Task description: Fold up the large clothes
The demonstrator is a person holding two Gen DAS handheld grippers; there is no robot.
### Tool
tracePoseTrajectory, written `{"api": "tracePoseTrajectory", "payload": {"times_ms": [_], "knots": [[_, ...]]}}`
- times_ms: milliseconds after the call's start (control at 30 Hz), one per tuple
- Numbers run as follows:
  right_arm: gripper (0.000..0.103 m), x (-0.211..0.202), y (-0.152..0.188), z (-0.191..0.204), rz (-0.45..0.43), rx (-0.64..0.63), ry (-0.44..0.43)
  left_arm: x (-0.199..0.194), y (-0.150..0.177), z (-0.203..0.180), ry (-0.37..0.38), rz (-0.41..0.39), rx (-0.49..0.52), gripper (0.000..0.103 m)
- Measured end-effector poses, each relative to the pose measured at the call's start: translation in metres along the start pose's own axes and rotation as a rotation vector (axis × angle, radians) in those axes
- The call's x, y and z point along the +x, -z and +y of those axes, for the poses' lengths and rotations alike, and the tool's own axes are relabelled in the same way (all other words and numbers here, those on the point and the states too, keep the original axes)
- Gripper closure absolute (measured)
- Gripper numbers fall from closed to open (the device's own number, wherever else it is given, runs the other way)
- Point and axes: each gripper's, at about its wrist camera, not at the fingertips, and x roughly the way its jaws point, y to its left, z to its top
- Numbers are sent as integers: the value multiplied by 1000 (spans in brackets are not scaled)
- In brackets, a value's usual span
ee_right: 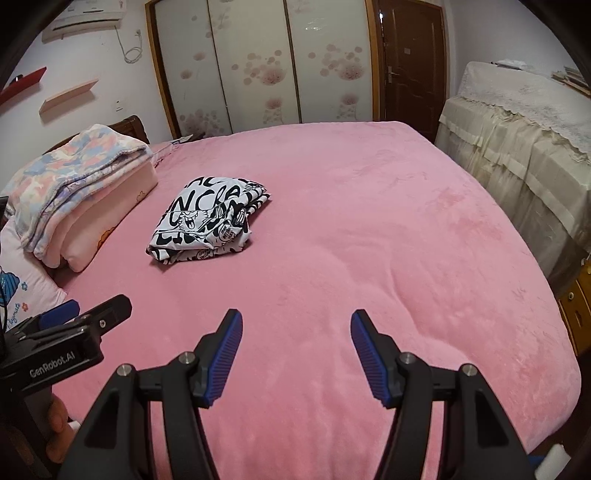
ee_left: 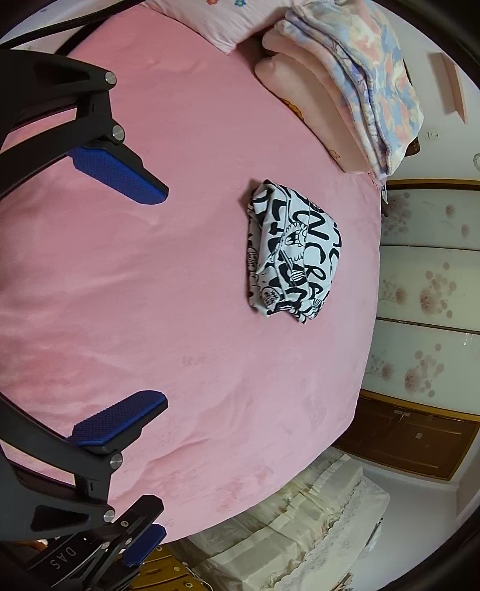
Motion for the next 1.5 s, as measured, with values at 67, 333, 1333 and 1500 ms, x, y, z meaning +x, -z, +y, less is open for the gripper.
{"api": "tracePoseTrajectory", "payload": {"times_ms": [67,333,1333,1500], "knots": [[42,-6,6,-2,-9,-3,-10,-7,8,-4,7,2,7,2],[42,-22,22,-4,-33,-16,-44,-29,26,-16,-12,-17,30,2],[42,-26,31,-11,-31,-17,-31,-38,41,-39,-1,-3,76,3],[42,-24,31,-11,-25,-17,-30,-34,41,-39,-6,7,74,3]]}}
